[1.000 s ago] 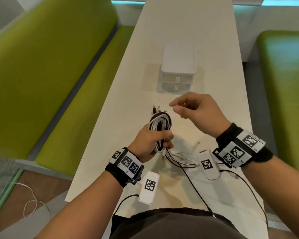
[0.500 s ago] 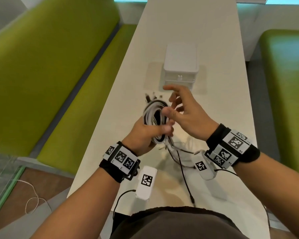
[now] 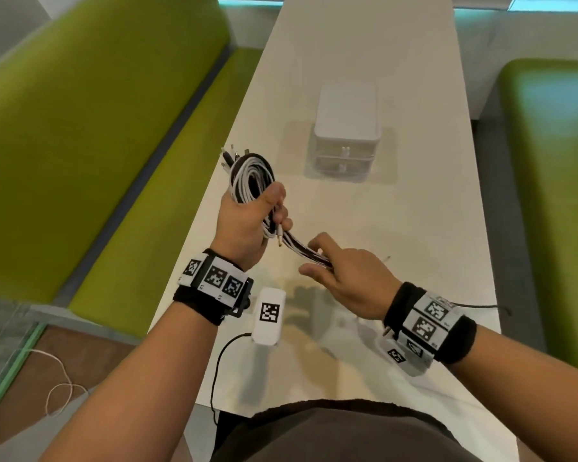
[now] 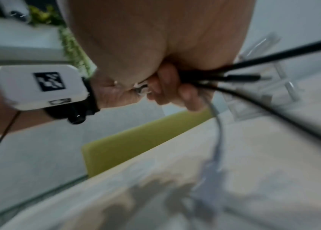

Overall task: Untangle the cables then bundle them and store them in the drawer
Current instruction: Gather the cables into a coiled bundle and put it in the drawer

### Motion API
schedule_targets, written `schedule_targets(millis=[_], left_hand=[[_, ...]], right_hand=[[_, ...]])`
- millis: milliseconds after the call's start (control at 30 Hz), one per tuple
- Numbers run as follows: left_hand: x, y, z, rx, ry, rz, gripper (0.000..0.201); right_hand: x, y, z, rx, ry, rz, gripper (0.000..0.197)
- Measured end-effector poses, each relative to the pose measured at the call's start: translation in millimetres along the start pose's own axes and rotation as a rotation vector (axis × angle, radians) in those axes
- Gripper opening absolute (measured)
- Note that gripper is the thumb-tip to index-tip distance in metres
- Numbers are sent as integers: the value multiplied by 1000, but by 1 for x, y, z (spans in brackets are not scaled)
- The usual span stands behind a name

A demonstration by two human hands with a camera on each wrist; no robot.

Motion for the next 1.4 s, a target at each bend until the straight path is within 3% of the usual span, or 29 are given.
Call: schedule_targets(millis=[167, 267, 367, 500, 600, 733, 833, 933, 1167, 1333, 1400], left_hand=[[-19, 4, 9, 86, -134, 405, 50], [-15, 13, 10, 62, -110, 556, 59], [-11, 29, 6, 8, -46, 648, 62], [11, 57, -13, -79, 171, 509, 49], [28, 68, -36, -301, 220, 273, 86], [69, 78, -72, -511, 516, -31, 97], [79, 83, -89, -613, 689, -160, 80], [81, 84, -100, -684, 778, -112, 64], [66, 101, -102, -753, 656, 34, 29], [74, 95, -96, -695, 623, -68, 26], [74, 93, -89, -666, 561, -107, 29]], right_hand=[[8, 31, -7, -95, 74, -173, 29], [19, 48, -13, -144, 172, -183, 26], [6, 63, -12, -247, 173, -127, 26], [-25, 77, -1, -413, 69, -128, 23], [-55, 78, 7, -414, -25, 28, 17], [-89, 72, 14, -389, -111, 176, 14], [-87, 73, 14, -401, -80, 100, 16], [-84, 68, 15, -358, -67, -69, 29], [-82, 51, 21, -303, 19, 55, 19], [-102, 26, 20, -179, -248, 474, 18], [-98, 20, 19, -158, -312, 463, 16]])
Point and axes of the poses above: each hand's wrist, its own z-axis towards the middle knuckle, its own x-axis out of the palm, y = z × x, the point moved 10 cm from there along z, towards the middle knuckle, and after that the axes turned 10 degrees about z, right-handed, at the moved point
